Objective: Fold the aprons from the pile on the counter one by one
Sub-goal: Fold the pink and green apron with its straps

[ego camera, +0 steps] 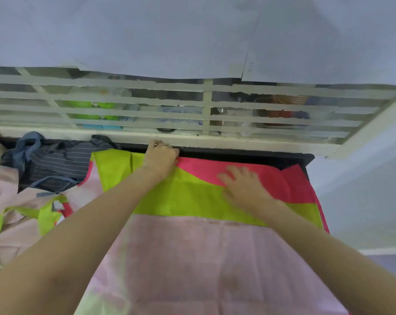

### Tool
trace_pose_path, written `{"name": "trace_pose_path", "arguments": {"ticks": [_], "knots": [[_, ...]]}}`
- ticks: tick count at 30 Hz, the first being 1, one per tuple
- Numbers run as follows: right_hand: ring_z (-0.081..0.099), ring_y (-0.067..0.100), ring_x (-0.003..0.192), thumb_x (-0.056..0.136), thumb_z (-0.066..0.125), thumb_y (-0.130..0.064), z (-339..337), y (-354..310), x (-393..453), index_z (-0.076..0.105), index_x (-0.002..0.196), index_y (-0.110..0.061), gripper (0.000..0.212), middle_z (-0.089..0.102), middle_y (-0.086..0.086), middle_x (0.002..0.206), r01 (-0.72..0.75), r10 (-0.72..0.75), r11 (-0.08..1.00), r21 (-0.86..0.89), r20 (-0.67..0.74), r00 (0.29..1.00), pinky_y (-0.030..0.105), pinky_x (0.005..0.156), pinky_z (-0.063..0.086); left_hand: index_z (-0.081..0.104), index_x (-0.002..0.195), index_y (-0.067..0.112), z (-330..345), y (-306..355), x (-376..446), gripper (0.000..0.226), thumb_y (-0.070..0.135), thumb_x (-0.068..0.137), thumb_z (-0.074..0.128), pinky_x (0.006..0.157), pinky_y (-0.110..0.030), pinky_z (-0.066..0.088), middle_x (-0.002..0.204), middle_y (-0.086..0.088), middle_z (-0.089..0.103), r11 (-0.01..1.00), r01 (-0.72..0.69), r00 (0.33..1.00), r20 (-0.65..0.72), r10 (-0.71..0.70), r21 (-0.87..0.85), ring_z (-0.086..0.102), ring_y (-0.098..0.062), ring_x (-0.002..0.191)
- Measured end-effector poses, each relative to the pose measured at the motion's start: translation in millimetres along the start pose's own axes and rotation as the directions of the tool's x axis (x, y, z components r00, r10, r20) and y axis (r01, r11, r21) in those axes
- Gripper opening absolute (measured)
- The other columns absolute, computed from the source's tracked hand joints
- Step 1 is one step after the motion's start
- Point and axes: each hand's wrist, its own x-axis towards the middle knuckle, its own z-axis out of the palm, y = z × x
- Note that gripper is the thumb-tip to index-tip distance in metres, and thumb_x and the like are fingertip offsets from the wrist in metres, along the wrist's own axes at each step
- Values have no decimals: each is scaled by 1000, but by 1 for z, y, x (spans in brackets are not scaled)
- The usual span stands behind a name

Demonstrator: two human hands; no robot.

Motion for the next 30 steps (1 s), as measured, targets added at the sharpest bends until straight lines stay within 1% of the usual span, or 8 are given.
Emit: {"name": "trace_pose_path", "arguments": {"ticks": [3,6,9,12,17,19,24,30], "knots": [[2,38,143,91,44,-56,23,-25,-1,9,150,-36,71,-6,1,159,9,-33,997,71,340,940,59,111,15,57,117,12,6,5,-13,34,10,89,38,100,-36,34,117,-9,58,998,-51,960,-277,38,-41,54,-30,109],[-9,38,144,89,49,-55,19,-12,12,3,150,-39,78,-16,-1,158,-77,35,993,89,399,916,63,112,11,66,99,11,22,-11,-39,37,15,71,43,84,-36,47,99,-10,65,987,-155,875,-460,152,31,65,-30,88],[2,42,143,88,58,-43,10,-12,23,9,150,-32,80,-8,7,158,-111,90,993,31,396,914,59,111,18,58,115,3,33,-29,-71,52,16,68,75,81,-37,50,117,-20,57,974,80,969,-214,-126,-210,60,-37,100],[17,39,139,91,55,-23,6,-42,15,11,150,-23,73,0,12,157,34,-34,999,7,380,924,49,108,33,48,127,10,43,-41,-91,45,29,88,59,92,-31,39,130,-9,52,955,153,981,154,-116,-253,51,-27,117],[28,28,135,89,44,1,-5,-101,38,4,152,-21,77,-2,-6,159,259,-259,966,12,77,963,41,103,34,66,110,8,51,-52,-110,29,18,86,54,92,-25,35,110,-12,62,884,-195,962,95,258,-425,58,-29,106],[29,25,135,90,46,3,-11,-131,54,7,152,-21,77,4,-8,159,315,-319,948,50,127,939,40,103,37,66,108,7,64,-59,-120,39,23,80,44,91,-29,39,103,-13,66,876,-292,941,51,335,-384,64,-31,93],[53,27,121,97,42,-9,-10,-142,58,52,130,-13,34,55,6,132,81,-38,984,-161,256,966,34,91,45,14,148,7,83,-67,-139,59,26,97,38,106,-30,28,152,-10,25,983,-118,958,246,151,-143,34,-22,135],[48,24,127,100,38,-13,-10,-68,-2,52,130,-15,33,52,6,136,-241,308,937,-253,272,912,34,100,42,18,147,11,71,-58,-142,52,29,100,30,109,-37,23,154,-7,21,991,-113,963,253,91,75,23,-22,140]]}}
